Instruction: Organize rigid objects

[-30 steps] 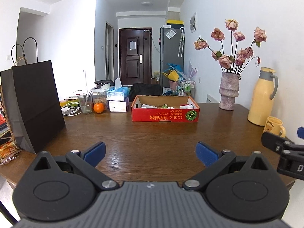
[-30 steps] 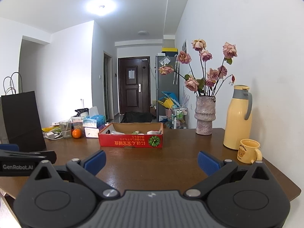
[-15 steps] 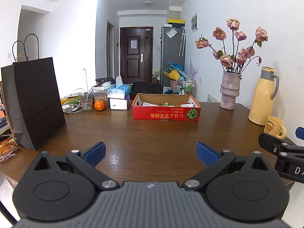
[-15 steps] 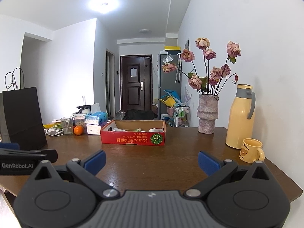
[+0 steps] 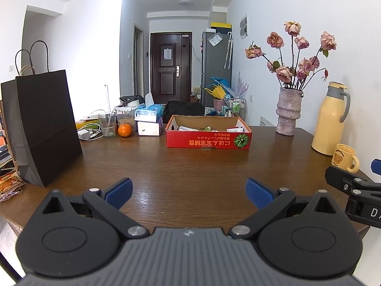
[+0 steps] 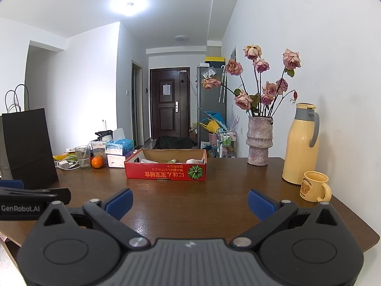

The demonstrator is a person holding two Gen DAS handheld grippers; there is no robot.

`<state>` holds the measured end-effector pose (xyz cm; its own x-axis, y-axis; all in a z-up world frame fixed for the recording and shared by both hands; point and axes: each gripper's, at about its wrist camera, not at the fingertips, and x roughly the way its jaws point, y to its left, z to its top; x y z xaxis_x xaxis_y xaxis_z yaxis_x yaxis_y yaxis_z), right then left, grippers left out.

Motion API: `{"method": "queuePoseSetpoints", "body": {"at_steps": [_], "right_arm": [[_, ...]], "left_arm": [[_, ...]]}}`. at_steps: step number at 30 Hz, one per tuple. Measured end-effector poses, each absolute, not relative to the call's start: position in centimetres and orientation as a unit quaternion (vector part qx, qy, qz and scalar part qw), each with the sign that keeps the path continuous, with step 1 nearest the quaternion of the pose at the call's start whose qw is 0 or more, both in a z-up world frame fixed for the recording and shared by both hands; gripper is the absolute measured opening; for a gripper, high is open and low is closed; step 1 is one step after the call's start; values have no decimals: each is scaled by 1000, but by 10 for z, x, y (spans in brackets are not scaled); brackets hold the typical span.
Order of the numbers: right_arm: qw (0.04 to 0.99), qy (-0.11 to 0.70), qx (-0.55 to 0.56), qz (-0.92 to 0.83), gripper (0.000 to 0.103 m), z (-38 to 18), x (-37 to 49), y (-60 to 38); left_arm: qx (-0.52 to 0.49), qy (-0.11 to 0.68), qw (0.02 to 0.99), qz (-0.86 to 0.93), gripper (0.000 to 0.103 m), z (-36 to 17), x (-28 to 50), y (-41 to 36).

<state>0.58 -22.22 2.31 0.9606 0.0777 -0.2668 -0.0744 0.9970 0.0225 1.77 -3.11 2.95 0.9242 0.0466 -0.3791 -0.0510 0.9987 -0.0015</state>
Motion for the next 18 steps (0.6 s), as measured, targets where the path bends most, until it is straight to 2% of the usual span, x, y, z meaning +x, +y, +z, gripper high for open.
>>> {"method": "queuePoseSetpoints", "body": {"at_steps": [18], "right_arm": [[989,140,3,39,103,17,8,-221]], "left_arm": [[-12,196,980,23,103,24,18,-29]]}}
